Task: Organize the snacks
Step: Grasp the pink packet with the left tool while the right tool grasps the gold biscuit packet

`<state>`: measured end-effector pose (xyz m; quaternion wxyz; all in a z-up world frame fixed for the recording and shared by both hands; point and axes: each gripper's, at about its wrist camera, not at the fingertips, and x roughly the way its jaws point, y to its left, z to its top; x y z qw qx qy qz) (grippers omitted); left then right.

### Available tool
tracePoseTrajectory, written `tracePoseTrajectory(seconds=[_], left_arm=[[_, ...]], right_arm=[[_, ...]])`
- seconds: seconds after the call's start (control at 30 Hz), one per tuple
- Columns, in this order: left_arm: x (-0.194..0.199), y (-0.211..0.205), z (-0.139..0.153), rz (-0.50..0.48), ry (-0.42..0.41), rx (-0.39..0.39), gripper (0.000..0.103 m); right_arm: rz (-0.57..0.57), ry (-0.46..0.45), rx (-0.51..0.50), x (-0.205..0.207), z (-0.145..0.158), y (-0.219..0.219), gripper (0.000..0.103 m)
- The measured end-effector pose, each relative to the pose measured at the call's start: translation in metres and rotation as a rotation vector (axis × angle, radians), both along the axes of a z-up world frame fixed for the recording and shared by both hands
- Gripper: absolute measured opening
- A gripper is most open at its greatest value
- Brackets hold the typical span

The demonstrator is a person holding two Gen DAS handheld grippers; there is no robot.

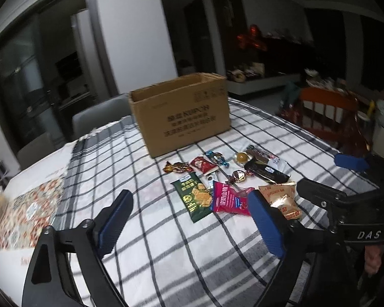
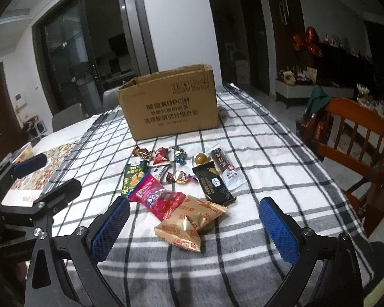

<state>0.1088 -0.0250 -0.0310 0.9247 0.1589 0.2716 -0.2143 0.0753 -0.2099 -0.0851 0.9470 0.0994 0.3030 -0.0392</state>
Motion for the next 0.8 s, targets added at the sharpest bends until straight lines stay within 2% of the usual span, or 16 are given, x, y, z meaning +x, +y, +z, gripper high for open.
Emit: tracePoseTrajectory(seconds=[0.1,0.2,0.33,0.43,0.7,0.77,0.8], left_arm=[[0.019,-0.003,-0.013,-0.047,0.039,0.000,0.084],[0.035,-0.007,-0.030,-0.095,0.106,-0.016,0.073],[0.050,-0.013,-0.049,-0.124,0.184,-0.047,0.068],[0.060,-0.016,-0.060,-0.129,0.232,-0.067,0.059],[0.076,-0.030,-0.078,-0.157,0.325,-0.093,0.053],[0.079,-0.031,-0.081,-0.157,0.349,-0.101,0.051],[0.081,-0.032,-0.083,-0.158,0.364,-0.109,0.049]], right_arm=[[-0.013,0.031,0.026,0.011,-0.008,-0.001,0.102],[-0.016,0.060,0.039,0.021,-0.016,0.000,0.101],[-0.011,0.102,0.053,0.030,-0.029,-0.001,0.094],[-0.011,0.144,0.070,0.036,-0.039,-0.003,0.088],[0.023,0.185,0.095,0.045,-0.050,0.000,0.086],[0.031,0.192,0.102,0.049,-0.053,-0.001,0.080],[0.036,0.198,0.110,0.051,-0.054,-0.001,0.079]])
